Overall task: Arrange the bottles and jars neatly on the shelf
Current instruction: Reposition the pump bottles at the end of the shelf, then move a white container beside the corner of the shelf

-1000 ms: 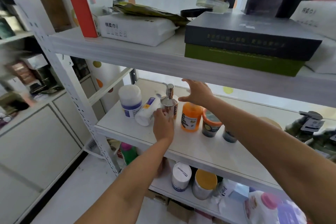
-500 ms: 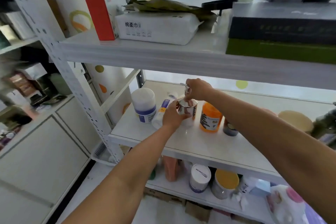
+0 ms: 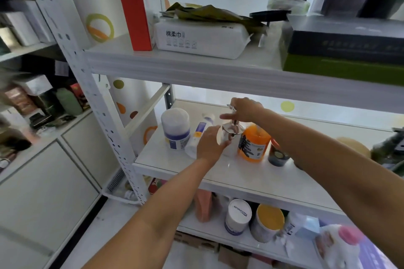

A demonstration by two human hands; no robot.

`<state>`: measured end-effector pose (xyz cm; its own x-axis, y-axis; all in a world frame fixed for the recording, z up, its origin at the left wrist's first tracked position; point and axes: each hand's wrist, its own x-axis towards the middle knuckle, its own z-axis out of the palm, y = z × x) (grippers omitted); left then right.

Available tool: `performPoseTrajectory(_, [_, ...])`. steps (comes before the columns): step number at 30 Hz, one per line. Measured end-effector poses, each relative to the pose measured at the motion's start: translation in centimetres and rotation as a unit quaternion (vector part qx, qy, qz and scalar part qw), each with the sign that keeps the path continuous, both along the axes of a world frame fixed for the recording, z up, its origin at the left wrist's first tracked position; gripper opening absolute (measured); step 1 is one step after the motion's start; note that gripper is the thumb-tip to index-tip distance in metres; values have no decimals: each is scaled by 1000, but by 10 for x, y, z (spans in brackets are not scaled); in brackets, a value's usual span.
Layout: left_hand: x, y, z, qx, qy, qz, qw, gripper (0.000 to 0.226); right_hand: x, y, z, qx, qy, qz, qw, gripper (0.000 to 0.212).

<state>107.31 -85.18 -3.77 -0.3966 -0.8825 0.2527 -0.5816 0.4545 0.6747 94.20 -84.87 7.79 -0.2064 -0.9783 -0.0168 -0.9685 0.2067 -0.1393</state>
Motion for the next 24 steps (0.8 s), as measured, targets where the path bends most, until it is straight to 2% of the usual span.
performPoseTrajectory(2, [13,-3,-4,-51,8,84,995,45,8,-4,3,-67,-21,-9,997,61])
performPoseTrajectory(5, [35,-15,-5,-46,84,237,967,38,30,-14,1,-127,-24,2,992,44])
performPoseTrajectory(7, [49,-27,-6,-44,114,297,947,46,45,-24,-4,-130,-53,19,990,38])
performPoseTrajectory(9, [63,-43,-6,-35,110,317,941,62,61,-33,-14,-123,-91,29,988,35])
performPoseTrajectory(12, [82,-63,-6,20,106,262,959,84,81,-44,-33,-98,-133,-5,986,39])
performPoseTrajectory(16, [100,-82,-16,64,138,167,974,105,95,-51,-66,11,-148,-80,986,49])
performPoseTrajectory(18, [106,-89,-17,80,140,141,977,103,99,-52,-80,44,-134,-102,985,58])
performPoseTrajectory(21, [113,-98,-12,97,163,85,978,88,106,-54,-88,33,-126,-156,979,73])
performPoseTrajectory(24, [119,-105,-5,114,155,52,980,93,108,-55,-90,37,-122,-195,973,86])
